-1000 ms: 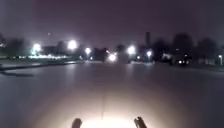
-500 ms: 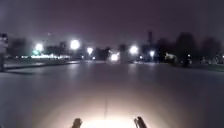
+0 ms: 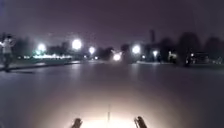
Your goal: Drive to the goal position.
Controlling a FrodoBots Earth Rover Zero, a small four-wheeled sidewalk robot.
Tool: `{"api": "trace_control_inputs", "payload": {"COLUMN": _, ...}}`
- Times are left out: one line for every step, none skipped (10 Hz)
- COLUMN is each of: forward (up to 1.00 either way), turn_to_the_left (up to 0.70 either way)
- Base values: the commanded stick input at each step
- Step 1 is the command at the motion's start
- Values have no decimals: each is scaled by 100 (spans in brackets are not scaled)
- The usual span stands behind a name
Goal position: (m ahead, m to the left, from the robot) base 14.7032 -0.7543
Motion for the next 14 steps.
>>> {"api": "trace_control_inputs", "payload": {"forward": 100, "turn_to_the_left": 0}}
{"api": "trace_control_inputs", "payload": {"forward": 100, "turn_to_the_left": 0}}
{"api": "trace_control_inputs", "payload": {"forward": 100, "turn_to_the_left": 0}}
{"api": "trace_control_inputs", "payload": {"forward": 100, "turn_to_the_left": 0}}
{"api": "trace_control_inputs", "payload": {"forward": 100, "turn_to_the_left": 0}}
{"api": "trace_control_inputs", "payload": {"forward": 100, "turn_to_the_left": 0}}
{"api": "trace_control_inputs", "payload": {"forward": 100, "turn_to_the_left": 0}}
{"api": "trace_control_inputs", "payload": {"forward": 100, "turn_to_the_left": 0}}
{"api": "trace_control_inputs", "payload": {"forward": 100, "turn_to_the_left": 0}}
{"api": "trace_control_inputs", "payload": {"forward": 100, "turn_to_the_left": -7}}
{"api": "trace_control_inputs", "payload": {"forward": 100, "turn_to_the_left": -22}}
{"api": "trace_control_inputs", "payload": {"forward": 100, "turn_to_the_left": -33}}
{"api": "trace_control_inputs", "payload": {"forward": 100, "turn_to_the_left": -40}}
{"api": "trace_control_inputs", "payload": {"forward": 100, "turn_to_the_left": -40}}
